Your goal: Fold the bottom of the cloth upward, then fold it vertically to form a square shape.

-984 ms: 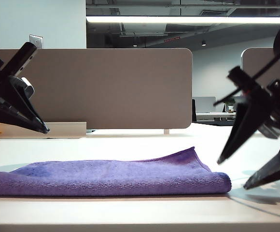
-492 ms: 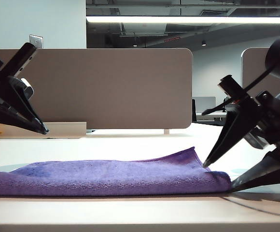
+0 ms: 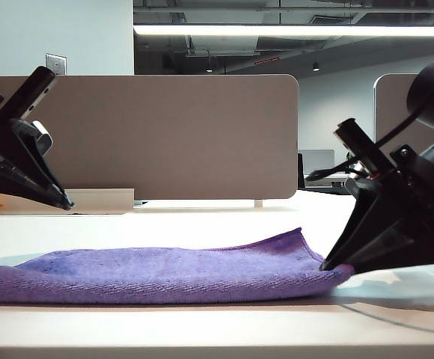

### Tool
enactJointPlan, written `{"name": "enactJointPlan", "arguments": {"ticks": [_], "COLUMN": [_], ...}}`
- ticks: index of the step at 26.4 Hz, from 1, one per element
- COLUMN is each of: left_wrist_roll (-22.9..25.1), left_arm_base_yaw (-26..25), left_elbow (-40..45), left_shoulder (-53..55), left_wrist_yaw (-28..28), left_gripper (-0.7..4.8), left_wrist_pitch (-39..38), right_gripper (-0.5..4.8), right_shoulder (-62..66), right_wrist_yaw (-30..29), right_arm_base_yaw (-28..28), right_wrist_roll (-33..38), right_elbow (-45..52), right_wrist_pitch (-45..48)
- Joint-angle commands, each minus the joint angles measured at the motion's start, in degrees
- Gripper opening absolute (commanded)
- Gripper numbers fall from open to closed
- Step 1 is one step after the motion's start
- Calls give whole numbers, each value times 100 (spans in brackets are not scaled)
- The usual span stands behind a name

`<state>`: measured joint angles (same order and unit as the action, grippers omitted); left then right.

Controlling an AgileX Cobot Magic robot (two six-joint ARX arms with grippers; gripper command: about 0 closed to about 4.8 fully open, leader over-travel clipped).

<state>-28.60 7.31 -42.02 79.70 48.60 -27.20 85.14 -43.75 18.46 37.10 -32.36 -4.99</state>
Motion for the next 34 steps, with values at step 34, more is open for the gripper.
{"name": "enactJointPlan", "arguments": {"ticks": [34], "left_wrist_roll": [-74], "left_arm_base_yaw": [-22], "left_elbow": [-9], "left_shoulder": [-1965], "left_wrist_yaw": [109], "left_gripper": [-6], "left_wrist_pitch": [-227], "right_gripper": [-8], "right_shoulder": [713], "right_wrist_yaw": [466], "right_arm_base_yaw": [2358], "right_wrist_roll": [214], "right_elbow": [-2511], "right_wrist_pitch": [-286]}}
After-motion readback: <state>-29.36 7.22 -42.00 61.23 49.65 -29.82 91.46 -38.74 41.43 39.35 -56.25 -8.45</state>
